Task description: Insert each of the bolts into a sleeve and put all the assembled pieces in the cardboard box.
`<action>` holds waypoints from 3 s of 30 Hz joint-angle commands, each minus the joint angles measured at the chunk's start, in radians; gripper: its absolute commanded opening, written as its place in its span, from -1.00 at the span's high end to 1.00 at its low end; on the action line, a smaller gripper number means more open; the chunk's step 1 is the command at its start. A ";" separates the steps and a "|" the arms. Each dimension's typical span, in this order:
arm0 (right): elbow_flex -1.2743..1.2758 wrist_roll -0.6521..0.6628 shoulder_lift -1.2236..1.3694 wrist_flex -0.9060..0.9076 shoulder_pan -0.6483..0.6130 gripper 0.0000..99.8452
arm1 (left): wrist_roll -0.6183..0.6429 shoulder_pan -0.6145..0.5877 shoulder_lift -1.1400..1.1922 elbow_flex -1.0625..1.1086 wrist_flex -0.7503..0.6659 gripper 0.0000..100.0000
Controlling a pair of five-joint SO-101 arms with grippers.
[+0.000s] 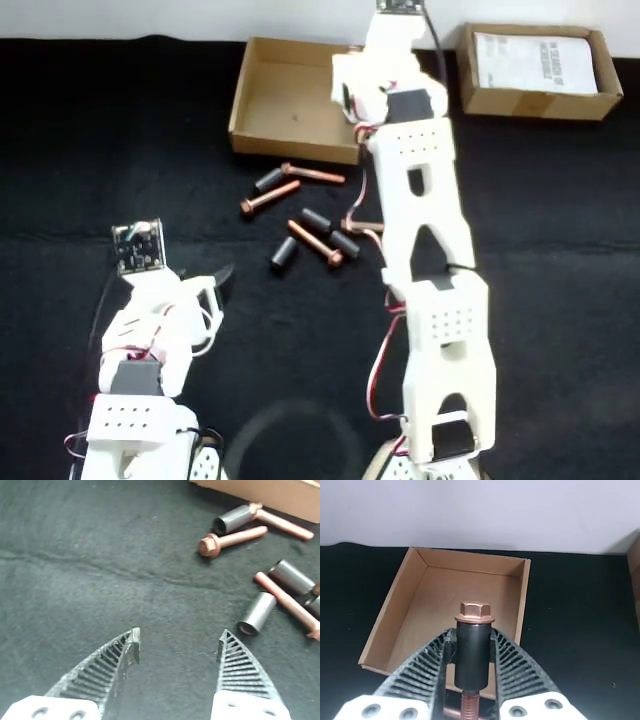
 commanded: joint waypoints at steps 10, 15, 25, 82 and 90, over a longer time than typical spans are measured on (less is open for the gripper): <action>-0.077 -0.005 0.191 -0.318 0.012 0.98 | -0.002 -0.035 -0.007 0.084 -0.064 0.49; -0.071 0.110 0.277 -0.423 0.008 0.98 | -0.005 -0.050 -0.007 0.084 -0.066 0.49; -0.074 0.189 0.349 -0.440 0.008 0.68 | -0.006 -0.050 -0.007 0.084 -0.066 0.49; 0.503 0.270 -0.650 0.714 -0.074 0.66 | 0.002 -0.016 0.493 -0.782 0.612 0.49; 0.670 0.324 -0.650 0.716 -0.102 0.66 | 0.002 -0.016 0.831 -0.992 0.706 0.49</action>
